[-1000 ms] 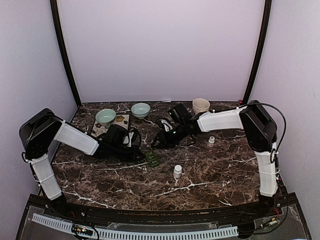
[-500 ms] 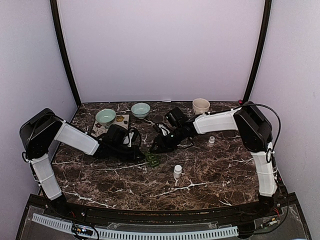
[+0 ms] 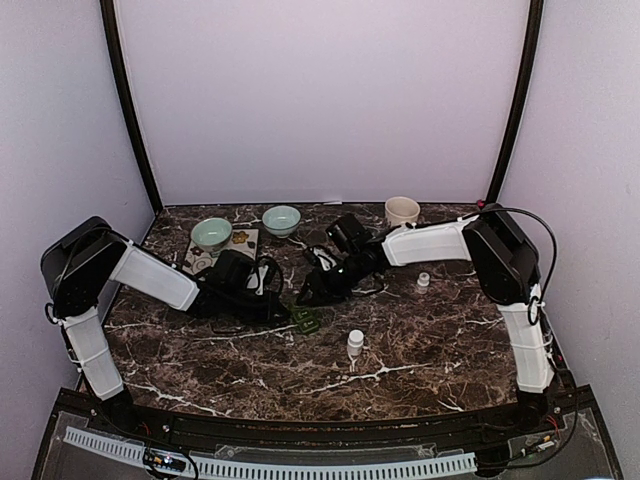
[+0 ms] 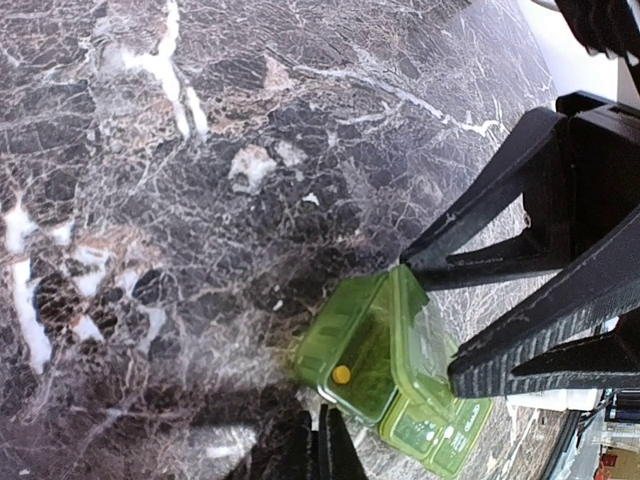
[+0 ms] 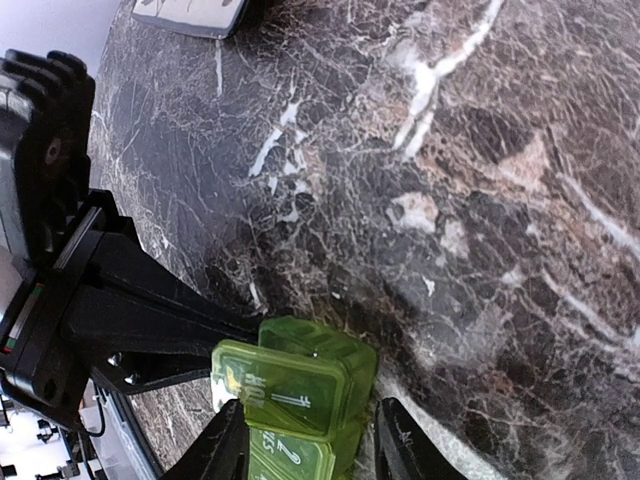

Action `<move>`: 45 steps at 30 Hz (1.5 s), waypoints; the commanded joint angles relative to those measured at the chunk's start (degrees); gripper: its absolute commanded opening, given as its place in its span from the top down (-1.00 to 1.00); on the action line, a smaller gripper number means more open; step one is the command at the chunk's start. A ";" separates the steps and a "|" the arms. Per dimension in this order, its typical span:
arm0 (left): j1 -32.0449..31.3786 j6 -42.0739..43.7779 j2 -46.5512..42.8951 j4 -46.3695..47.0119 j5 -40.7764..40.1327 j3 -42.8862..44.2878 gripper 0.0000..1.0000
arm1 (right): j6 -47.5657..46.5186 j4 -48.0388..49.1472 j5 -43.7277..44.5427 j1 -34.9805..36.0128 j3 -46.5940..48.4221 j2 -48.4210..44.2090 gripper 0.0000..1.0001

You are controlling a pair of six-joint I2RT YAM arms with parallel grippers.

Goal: Sort the pills into containers
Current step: Close the lid of the pill container on the pill container.

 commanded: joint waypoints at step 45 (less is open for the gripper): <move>0.36 0.74 0.92 0.22 1.25 1.25 1.00 | -7.01 -20.93 9.97 5.02 16.48 12.43 0.29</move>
